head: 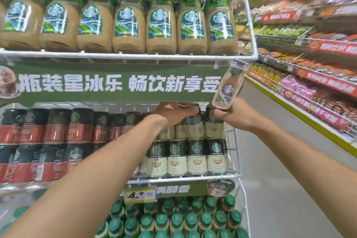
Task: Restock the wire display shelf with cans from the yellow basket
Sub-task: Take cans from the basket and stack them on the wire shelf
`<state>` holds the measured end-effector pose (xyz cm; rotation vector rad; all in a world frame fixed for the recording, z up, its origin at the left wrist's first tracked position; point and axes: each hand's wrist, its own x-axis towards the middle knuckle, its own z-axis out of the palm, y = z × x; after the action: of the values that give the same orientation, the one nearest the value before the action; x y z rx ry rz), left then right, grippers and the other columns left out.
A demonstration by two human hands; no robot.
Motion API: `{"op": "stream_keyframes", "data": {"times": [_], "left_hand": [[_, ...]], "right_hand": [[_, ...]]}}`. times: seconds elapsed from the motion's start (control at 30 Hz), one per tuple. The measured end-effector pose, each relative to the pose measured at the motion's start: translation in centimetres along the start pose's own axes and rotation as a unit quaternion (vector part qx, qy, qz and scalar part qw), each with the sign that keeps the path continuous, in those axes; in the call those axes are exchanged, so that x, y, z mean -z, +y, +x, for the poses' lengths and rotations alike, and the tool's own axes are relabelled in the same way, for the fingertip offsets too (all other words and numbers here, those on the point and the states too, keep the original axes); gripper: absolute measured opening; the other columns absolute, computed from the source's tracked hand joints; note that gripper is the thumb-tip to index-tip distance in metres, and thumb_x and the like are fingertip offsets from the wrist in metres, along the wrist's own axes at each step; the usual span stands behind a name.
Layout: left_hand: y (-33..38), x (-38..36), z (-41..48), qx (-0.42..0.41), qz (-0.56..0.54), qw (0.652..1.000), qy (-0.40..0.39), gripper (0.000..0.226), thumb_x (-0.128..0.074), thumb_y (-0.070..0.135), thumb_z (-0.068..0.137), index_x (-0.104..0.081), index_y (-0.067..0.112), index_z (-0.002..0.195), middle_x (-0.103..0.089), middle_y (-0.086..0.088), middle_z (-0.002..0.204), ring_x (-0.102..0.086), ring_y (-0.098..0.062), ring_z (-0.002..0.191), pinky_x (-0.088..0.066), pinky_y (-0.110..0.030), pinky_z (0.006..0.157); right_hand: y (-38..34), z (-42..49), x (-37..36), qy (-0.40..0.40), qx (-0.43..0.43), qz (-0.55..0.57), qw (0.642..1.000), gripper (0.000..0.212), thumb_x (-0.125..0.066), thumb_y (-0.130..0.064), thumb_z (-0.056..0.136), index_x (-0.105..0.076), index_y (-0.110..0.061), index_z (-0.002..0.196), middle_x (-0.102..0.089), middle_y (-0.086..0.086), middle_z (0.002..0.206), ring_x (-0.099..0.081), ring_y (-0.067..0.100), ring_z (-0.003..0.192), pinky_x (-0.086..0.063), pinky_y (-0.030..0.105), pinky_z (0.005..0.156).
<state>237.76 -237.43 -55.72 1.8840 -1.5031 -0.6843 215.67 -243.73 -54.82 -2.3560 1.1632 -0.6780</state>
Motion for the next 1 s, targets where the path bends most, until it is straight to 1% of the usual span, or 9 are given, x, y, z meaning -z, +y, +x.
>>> {"op": "stream_keyframes", "data": {"times": [0.07,0.13,0.33,0.43,0.53,0.67,0.77,0.9,1.0], "left_hand": [[0.2,-0.7,0.8,-0.046,-0.011,0.999,0.001,0.046,-0.069,0.066,0.086,-0.068,0.044,0.126,-0.066,0.016,0.133,-0.062,-0.017,0.124,-0.046,-0.029,0.106],[0.2,-1.0,1.3,-0.085,0.010,0.996,-0.005,0.031,-0.065,0.057,0.093,-0.071,0.043,0.120,-0.068,0.017,0.123,-0.063,-0.014,0.119,-0.044,-0.025,0.099],[-0.2,-1.6,2.5,-0.112,0.066,0.992,0.003,0.033,-0.057,0.049,0.101,-0.071,0.032,0.125,-0.067,0.010,0.133,-0.061,-0.014,0.116,-0.043,-0.027,0.100],[-0.6,-2.5,3.1,-0.133,0.023,0.990,0.035,0.021,-0.064,0.040,0.099,-0.076,0.034,0.115,-0.070,0.020,0.108,-0.061,0.003,0.093,-0.041,-0.018,0.089],[-1.4,-2.9,3.6,-0.158,0.001,0.986,0.056,0.018,-0.068,0.037,0.097,-0.078,0.032,0.111,-0.062,0.035,0.092,-0.053,0.020,0.087,-0.037,-0.005,0.077],[-1.7,-2.8,3.6,-0.169,-0.031,0.983,0.064,0.017,-0.071,0.035,0.096,-0.080,0.029,0.109,-0.069,0.024,0.099,-0.063,0.006,0.096,-0.042,-0.010,0.082],[-1.1,-2.8,3.0,-0.160,-0.016,0.985,0.069,0.020,-0.070,0.033,0.097,-0.080,0.024,0.111,-0.073,0.014,0.108,-0.065,-0.004,0.098,-0.043,-0.013,0.084],[0.5,-3.0,2.7,-0.138,0.051,0.985,0.087,0.023,-0.070,0.038,0.096,-0.081,0.023,0.109,-0.077,0.006,0.113,-0.068,-0.015,0.102,-0.051,-0.027,0.094],[1.6,-3.4,2.7,-0.104,0.126,0.981,0.103,0.027,-0.071,0.050,0.092,-0.079,0.027,0.106,-0.077,0.005,0.109,-0.067,-0.018,0.100,-0.052,-0.028,0.088]], "right_hand": [[0.4,0.4,-0.1,-0.013,0.006,-0.027,1.000,0.025,-0.066,-0.022,0.096,-0.070,-0.018,0.120,-0.074,0.004,0.114,-0.069,0.026,0.103,-0.056,0.050,0.095],[0.8,1.0,0.1,-0.029,0.015,-0.049,0.998,0.025,-0.064,-0.024,0.097,-0.070,-0.020,0.121,-0.074,0.005,0.116,-0.068,0.028,0.106,-0.055,0.050,0.097],[1.5,1.9,0.0,-0.049,0.052,-0.122,0.990,0.025,-0.059,-0.015,0.101,-0.066,-0.008,0.124,-0.069,0.015,0.121,-0.062,0.037,0.112,-0.051,0.054,0.098],[1.7,1.9,-0.5,-0.031,0.070,-0.125,0.989,0.022,-0.058,-0.006,0.099,-0.067,-0.001,0.119,-0.070,0.020,0.116,-0.062,0.042,0.108,-0.051,0.057,0.095],[1.7,1.7,-0.7,-0.022,0.085,-0.123,0.989,0.026,-0.058,-0.005,0.100,-0.068,-0.006,0.124,-0.070,0.014,0.120,-0.062,0.037,0.110,-0.051,0.053,0.097],[1.8,1.6,-0.9,-0.015,0.103,-0.126,0.987,0.030,-0.058,-0.010,0.103,-0.067,-0.014,0.130,-0.070,0.007,0.126,-0.062,0.032,0.112,-0.050,0.037,0.095],[1.9,1.5,-1.0,-0.011,0.094,-0.116,0.989,0.030,-0.057,-0.011,0.103,-0.066,-0.015,0.132,-0.070,0.007,0.128,-0.062,0.031,0.114,-0.051,0.040,0.098],[1.8,1.3,-1.2,-0.007,0.086,-0.116,0.990,0.030,-0.057,-0.013,0.104,-0.066,-0.015,0.132,-0.070,0.008,0.128,-0.062,0.032,0.114,-0.051,0.041,0.098],[1.7,1.4,-1.1,-0.008,0.070,-0.122,0.990,0.029,-0.058,-0.013,0.103,-0.067,-0.012,0.130,-0.071,0.011,0.123,-0.063,0.035,0.111,-0.052,0.046,0.098]]}}
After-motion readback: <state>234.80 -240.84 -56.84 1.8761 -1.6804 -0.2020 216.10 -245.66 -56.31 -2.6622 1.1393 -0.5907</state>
